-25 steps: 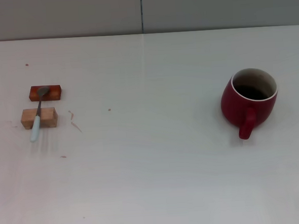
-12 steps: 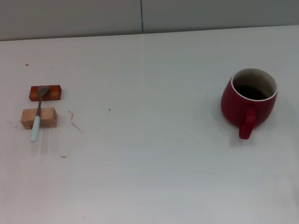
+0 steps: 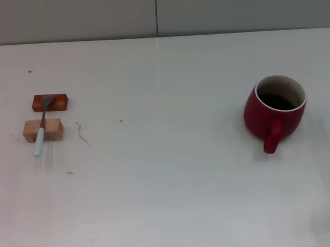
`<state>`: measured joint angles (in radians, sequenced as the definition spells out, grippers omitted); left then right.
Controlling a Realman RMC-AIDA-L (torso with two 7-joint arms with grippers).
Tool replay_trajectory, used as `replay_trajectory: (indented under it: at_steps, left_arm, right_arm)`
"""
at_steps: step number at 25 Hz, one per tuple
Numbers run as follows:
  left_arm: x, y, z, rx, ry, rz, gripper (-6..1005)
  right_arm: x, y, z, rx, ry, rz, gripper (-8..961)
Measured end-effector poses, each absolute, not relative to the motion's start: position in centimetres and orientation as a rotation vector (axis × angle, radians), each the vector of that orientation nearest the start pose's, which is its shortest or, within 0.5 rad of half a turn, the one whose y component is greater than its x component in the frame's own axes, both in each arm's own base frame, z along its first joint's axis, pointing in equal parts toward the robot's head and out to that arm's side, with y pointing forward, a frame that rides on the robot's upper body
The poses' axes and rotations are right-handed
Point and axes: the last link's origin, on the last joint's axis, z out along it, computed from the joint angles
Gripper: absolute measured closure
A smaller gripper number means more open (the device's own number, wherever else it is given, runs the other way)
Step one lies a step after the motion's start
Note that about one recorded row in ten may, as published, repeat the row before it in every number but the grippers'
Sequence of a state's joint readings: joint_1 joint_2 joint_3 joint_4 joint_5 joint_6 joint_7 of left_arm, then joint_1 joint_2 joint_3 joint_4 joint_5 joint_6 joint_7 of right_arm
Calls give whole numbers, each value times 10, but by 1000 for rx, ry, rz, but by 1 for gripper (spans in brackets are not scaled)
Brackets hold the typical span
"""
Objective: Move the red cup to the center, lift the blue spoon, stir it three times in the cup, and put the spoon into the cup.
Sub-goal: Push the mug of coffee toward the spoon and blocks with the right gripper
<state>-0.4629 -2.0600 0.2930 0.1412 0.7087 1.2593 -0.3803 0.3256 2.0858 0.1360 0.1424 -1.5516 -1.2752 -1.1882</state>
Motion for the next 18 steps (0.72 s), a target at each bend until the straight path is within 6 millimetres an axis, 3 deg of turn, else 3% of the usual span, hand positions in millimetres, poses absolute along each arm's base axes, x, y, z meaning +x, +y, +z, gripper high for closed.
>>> replay_trajectory:
  at_steps: [6,18]
  left_arm:
    - [-379,328,103,-1070,-565,-800,323]
    - [-378,329,102,-1071,-568,-802,323]
  right_arm:
    - [362,272,-39,-1672,-444,-373,879]
    - [351,280,-57,-1769,-530,-346,880]
